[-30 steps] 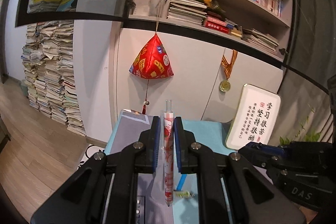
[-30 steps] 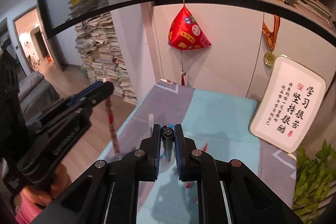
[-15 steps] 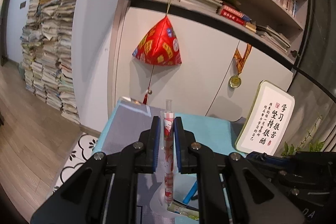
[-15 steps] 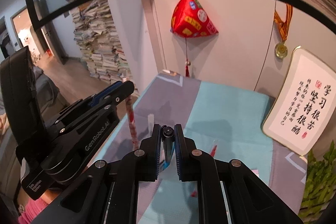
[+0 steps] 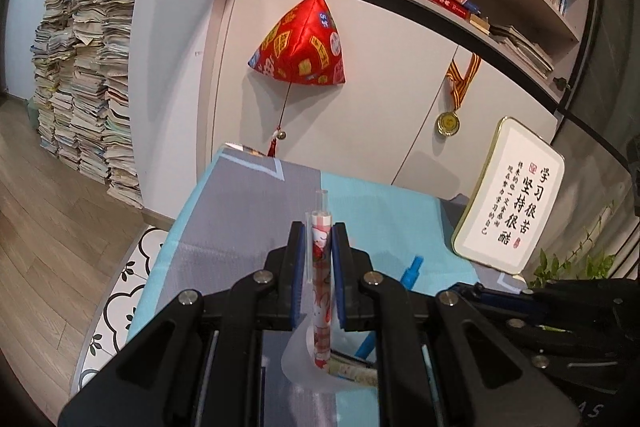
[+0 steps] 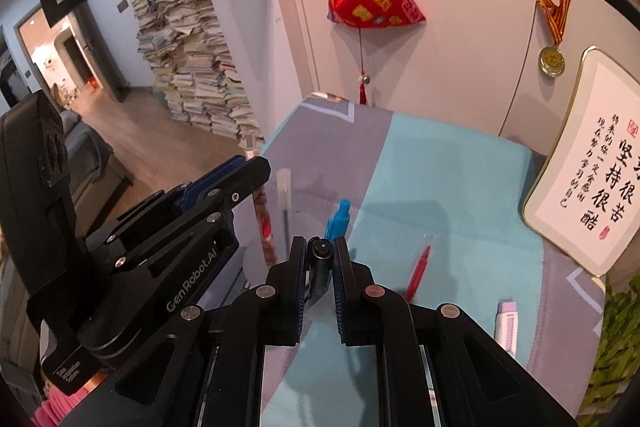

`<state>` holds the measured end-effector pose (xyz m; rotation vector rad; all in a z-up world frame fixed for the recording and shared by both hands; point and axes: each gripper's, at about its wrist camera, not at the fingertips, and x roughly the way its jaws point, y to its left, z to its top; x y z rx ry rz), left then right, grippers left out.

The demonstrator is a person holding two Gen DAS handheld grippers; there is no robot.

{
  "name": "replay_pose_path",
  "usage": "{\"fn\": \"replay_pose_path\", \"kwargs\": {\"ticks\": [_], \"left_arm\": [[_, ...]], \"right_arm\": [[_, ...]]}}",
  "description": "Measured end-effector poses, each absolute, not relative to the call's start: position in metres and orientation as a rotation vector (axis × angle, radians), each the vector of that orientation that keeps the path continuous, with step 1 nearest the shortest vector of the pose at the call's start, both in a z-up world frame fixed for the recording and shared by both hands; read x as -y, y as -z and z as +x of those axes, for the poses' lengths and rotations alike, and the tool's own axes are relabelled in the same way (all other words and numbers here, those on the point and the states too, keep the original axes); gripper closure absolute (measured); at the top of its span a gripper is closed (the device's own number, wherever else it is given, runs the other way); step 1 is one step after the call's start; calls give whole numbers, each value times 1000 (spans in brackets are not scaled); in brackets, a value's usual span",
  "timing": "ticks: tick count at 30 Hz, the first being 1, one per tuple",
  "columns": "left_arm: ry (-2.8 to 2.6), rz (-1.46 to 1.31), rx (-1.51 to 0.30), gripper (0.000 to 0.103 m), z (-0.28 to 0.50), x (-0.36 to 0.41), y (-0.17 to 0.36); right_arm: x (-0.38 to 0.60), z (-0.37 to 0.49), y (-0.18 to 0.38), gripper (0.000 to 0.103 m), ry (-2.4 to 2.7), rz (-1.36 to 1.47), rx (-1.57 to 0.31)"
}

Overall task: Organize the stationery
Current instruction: 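Drop the pink pen into the frosted cup with the left gripper while the right drops the black marker, then grasp the red pen with the left gripper while the right grasps the purple-and-white correction tape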

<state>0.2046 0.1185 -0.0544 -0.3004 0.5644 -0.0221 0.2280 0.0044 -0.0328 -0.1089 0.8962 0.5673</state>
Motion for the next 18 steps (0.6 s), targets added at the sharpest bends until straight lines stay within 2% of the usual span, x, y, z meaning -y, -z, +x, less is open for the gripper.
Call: {"fn": "replay_pose_path", "kwargs": {"ticks": [14,15,18], "left_arm": [[35,-290,-616,92,190,-115,66],[41,-298,-623,91,189,-116,66],[51,-319,-621,78,185,-118,62]], "right_arm": [[-5,224,45,89,-562,-125,-947],[-3,223,44,89,-566,-120,-953],[3,220,38,89,-564,-104,-944]]}}
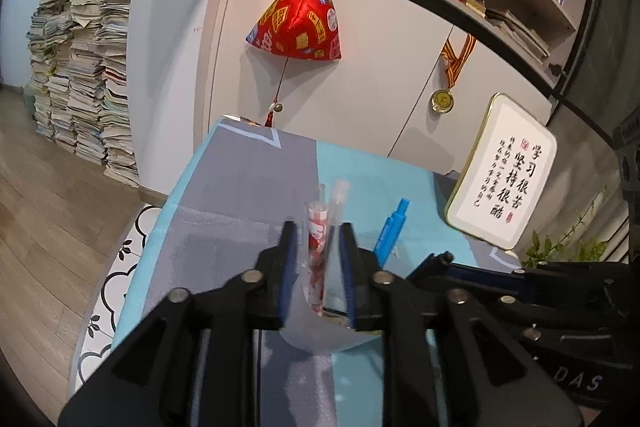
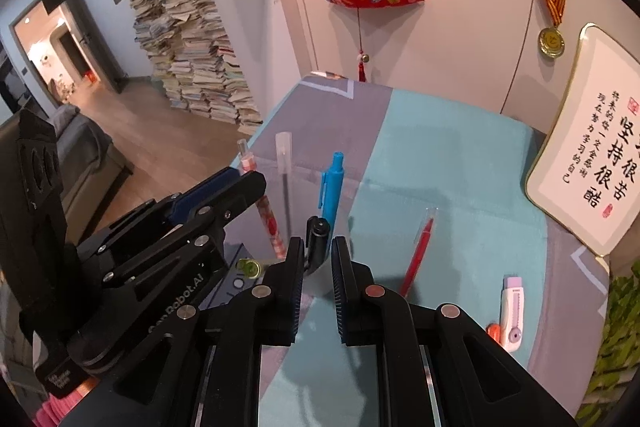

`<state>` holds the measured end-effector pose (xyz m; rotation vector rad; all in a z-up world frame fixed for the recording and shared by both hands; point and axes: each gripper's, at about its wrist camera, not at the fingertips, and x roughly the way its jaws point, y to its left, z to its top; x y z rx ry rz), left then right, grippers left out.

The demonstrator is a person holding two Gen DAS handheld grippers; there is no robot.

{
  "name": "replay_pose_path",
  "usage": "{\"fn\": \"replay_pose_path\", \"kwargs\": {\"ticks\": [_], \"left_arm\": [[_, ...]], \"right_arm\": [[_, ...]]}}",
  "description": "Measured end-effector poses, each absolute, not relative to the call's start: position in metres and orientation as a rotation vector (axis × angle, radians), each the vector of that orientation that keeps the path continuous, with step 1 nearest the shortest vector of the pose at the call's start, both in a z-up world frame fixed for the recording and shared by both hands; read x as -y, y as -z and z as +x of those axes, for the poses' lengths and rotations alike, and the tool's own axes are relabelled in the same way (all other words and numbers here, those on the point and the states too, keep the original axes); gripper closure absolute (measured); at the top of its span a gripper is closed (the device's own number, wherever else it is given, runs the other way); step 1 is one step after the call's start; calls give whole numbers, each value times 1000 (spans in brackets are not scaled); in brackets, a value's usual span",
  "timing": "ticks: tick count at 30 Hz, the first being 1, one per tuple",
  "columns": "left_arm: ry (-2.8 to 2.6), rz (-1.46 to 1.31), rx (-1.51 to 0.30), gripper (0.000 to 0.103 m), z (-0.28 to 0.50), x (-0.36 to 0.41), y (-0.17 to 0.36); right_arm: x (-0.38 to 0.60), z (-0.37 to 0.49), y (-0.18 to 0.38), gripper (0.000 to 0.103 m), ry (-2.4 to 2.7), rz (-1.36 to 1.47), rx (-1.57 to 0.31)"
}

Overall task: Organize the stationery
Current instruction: 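Grasp the red pen with the left gripper while the right grasps the purple-and-white correction tape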

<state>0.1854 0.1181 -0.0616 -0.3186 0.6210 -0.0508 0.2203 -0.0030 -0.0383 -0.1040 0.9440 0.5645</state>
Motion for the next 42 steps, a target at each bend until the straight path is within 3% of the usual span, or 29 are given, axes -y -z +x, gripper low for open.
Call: {"fn": "replay_pose_path", "kwargs": {"ticks": [4,16,26,42], "left_arm": [[44,-306,-576,68,173,-116,47],[131,-244,-405,52,117,-79,-3],[275,-144,-470,50,106,-8,7],[174,-28,-785,51,170,34,115]], "right_arm": [[15,213,26,89,-562,-87,-909],[81,174,-18,89,-467,-109,-720],[141,142,-24,89,-320,-91,-549],[192,183,81,89,-297,-27,-872]]}}
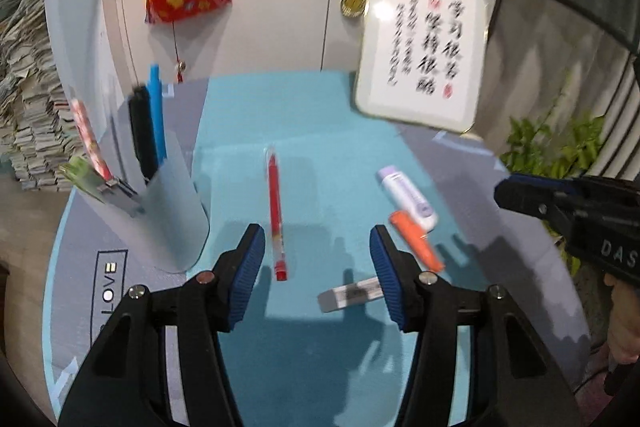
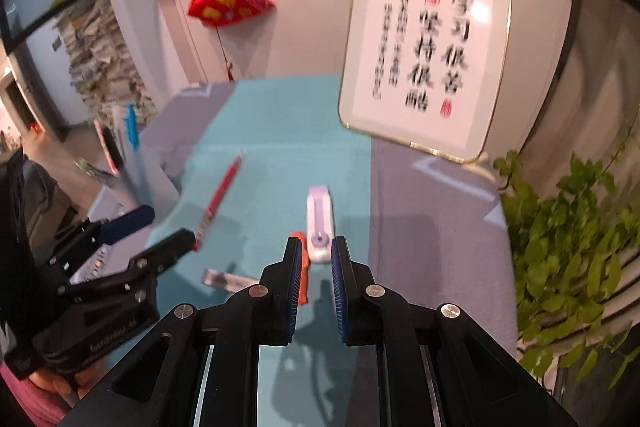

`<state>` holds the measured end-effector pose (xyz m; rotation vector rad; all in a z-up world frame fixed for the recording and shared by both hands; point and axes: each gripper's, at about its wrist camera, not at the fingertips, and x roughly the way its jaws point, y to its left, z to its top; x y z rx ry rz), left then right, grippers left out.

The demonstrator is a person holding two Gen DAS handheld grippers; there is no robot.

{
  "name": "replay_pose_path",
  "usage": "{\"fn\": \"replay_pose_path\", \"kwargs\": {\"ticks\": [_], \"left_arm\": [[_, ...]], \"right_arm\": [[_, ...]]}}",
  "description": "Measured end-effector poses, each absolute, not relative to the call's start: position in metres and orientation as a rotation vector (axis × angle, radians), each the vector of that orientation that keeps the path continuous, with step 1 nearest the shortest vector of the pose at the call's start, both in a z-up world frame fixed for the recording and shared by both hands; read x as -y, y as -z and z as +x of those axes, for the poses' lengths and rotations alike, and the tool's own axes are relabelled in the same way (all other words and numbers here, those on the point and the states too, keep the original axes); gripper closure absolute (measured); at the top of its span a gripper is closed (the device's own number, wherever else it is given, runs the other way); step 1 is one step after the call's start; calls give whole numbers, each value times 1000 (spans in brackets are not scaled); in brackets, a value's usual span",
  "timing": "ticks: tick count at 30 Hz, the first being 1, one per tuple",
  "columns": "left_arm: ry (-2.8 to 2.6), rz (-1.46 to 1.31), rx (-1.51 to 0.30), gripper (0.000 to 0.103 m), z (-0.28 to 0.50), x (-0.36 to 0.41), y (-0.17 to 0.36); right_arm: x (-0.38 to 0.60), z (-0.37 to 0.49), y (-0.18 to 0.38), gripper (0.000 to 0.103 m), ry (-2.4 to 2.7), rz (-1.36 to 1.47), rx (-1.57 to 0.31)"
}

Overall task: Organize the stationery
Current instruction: 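Grasp the red pen with the left gripper while the right grasps the purple-and-white correction tape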

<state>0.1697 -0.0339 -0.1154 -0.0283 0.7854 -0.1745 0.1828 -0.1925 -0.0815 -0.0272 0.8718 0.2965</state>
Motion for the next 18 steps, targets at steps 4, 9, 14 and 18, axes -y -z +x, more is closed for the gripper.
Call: {"fn": "replay_pose_path", "kwargs": {"ticks": [4,9,14,18], "left_arm": [[159,-25,-821,51,183,34,127],[144,-21,-857,51,193,32,140],[140,-34,-882,51,204,29,151],[139,-43,-898,58,213,28,156]], "right_arm": [[192,193,98,89,-314,-21,-917],[197,209,110,88,-321,25,-948],[199,224,120,68,-315,44,-975],[195,234,125,68,-310,33,-993]]}}
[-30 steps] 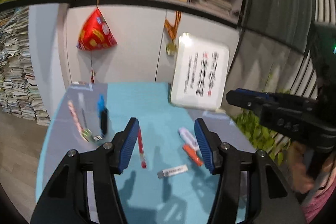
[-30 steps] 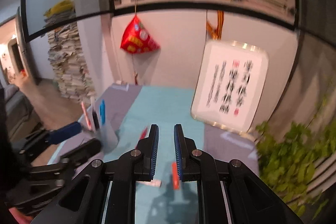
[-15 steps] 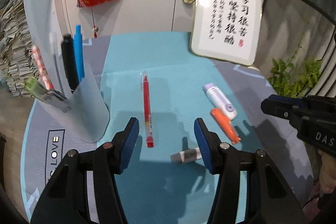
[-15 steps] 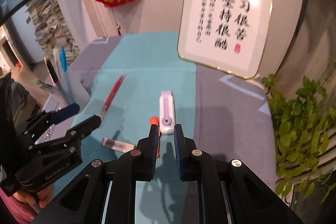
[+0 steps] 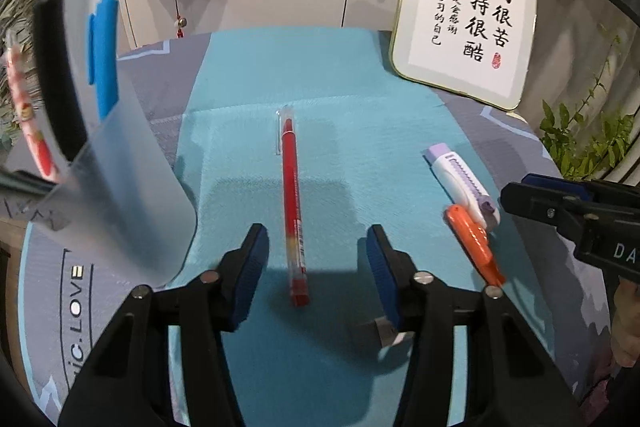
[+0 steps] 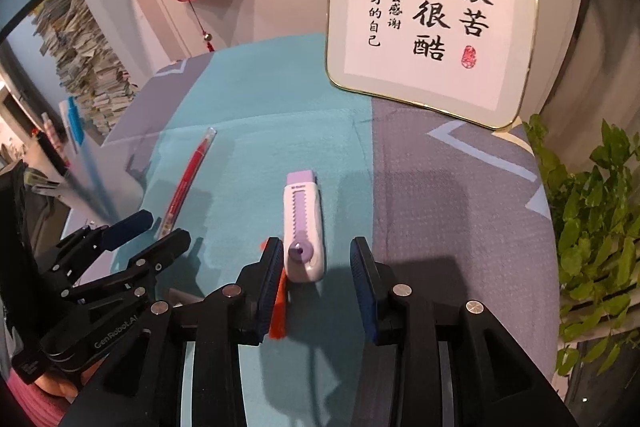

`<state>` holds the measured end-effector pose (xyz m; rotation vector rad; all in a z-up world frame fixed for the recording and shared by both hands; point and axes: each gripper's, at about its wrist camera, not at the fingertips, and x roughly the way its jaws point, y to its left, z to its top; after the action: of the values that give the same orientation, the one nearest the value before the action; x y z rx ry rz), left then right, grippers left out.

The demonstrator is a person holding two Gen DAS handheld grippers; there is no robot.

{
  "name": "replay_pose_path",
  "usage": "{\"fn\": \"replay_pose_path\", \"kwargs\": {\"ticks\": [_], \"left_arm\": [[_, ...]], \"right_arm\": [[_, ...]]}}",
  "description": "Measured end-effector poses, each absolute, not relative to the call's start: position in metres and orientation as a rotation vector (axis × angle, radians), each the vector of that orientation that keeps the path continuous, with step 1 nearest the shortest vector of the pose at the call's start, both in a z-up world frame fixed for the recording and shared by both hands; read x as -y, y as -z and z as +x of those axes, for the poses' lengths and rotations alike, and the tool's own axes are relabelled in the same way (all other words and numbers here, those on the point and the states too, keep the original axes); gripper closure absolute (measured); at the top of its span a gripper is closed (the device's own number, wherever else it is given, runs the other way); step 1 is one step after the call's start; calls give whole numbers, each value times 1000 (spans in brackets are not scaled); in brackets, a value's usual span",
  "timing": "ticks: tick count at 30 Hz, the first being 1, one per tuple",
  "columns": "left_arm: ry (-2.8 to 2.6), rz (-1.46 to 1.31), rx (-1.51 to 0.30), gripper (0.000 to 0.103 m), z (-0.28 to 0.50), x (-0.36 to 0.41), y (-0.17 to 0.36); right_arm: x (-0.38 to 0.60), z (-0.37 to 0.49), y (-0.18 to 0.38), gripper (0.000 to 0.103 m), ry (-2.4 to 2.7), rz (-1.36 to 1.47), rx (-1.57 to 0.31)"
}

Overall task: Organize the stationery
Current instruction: 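Grasp the red pen with the left gripper while the right grasps the purple-and-white correction tape, then lift the red pen with the left gripper while the right lifts the correction tape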

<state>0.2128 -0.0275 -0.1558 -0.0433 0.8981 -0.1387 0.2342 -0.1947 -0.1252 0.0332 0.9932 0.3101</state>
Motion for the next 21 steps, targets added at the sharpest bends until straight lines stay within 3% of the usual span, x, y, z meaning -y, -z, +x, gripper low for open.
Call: {"fn": "replay_pose_path", "kwargs": {"ticks": [6,11,14,15,21], "left_arm": [[119,-46,-908,67,223,26,160],[98,-3,-894,94,227,29,161],[119,-4,-894,95,227,28,161],[131,-6,-897,96,226,28,161],[170,0,-899,96,204,27,153]], "right_arm": [[180,253,132,68,-308,-6,-1015],[168,267,142,68,-293,-62,-1040],[162,273,148,70,-278,-98,-1049],[159,274,149,77,-273,-115,-1055],[174,264,137,78,-243,-70,-1021]]}}
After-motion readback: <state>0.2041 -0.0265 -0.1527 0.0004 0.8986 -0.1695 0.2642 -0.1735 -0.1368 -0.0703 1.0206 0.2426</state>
